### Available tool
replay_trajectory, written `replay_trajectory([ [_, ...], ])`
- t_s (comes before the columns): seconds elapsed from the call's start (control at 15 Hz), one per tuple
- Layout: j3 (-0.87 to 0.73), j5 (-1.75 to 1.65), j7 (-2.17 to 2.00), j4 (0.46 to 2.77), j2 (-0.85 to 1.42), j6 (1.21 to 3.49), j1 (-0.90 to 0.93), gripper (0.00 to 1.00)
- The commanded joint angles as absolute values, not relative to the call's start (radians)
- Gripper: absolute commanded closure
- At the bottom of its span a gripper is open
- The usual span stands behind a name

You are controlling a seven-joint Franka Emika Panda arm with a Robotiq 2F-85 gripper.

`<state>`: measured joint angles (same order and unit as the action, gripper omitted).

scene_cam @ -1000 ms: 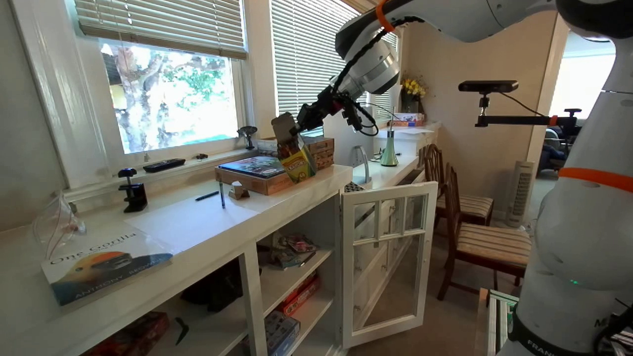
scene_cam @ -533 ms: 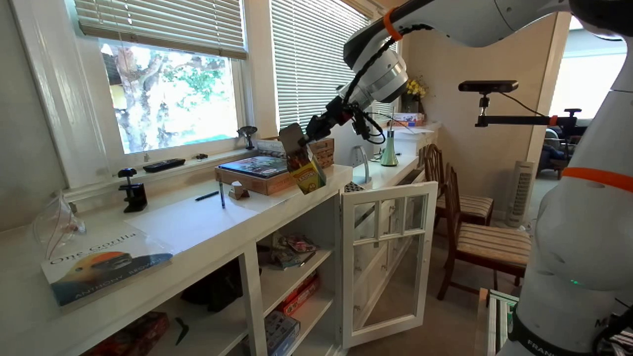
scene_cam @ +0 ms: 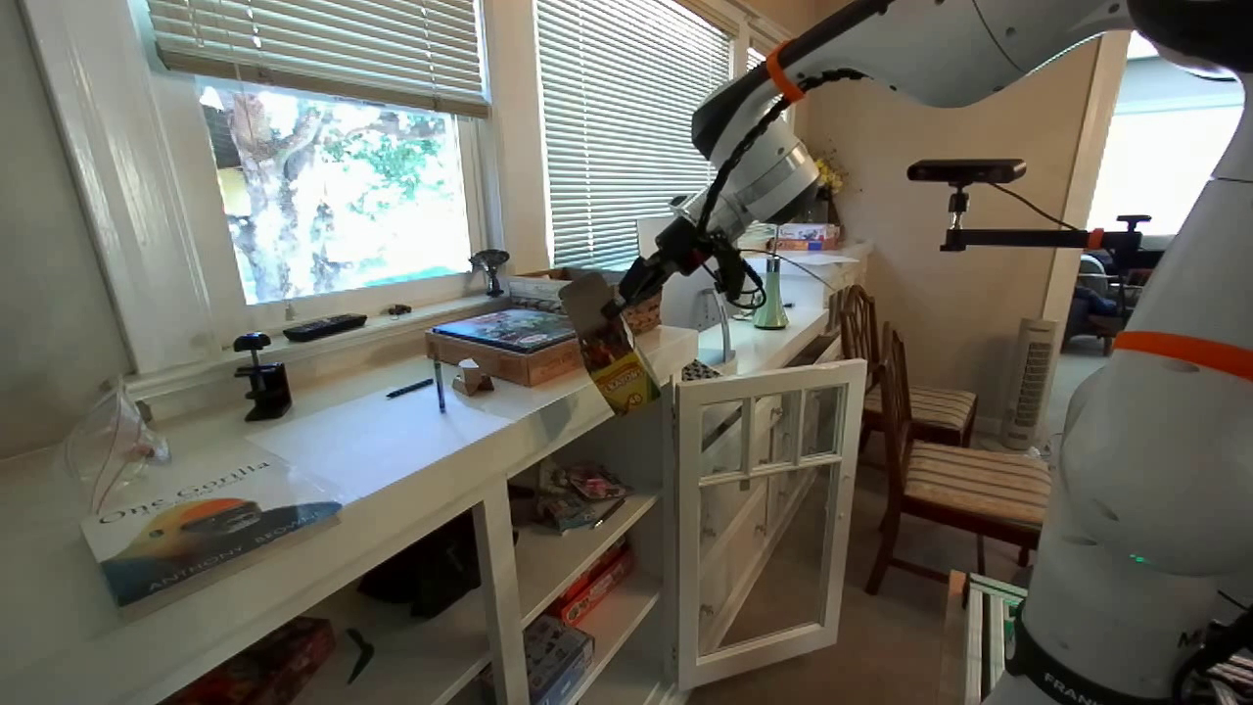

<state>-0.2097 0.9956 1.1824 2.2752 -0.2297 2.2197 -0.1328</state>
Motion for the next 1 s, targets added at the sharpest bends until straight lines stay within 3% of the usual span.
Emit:
replay_trajectory([
  [0.0, -0.223, 0.976, 1.218, 2.305, -0.232, 2.178, -0.142, 1.00],
  [0.93, -0.222, 0.790, 1.206, 2.335, -0.119, 2.211, -0.166, 1.00],
])
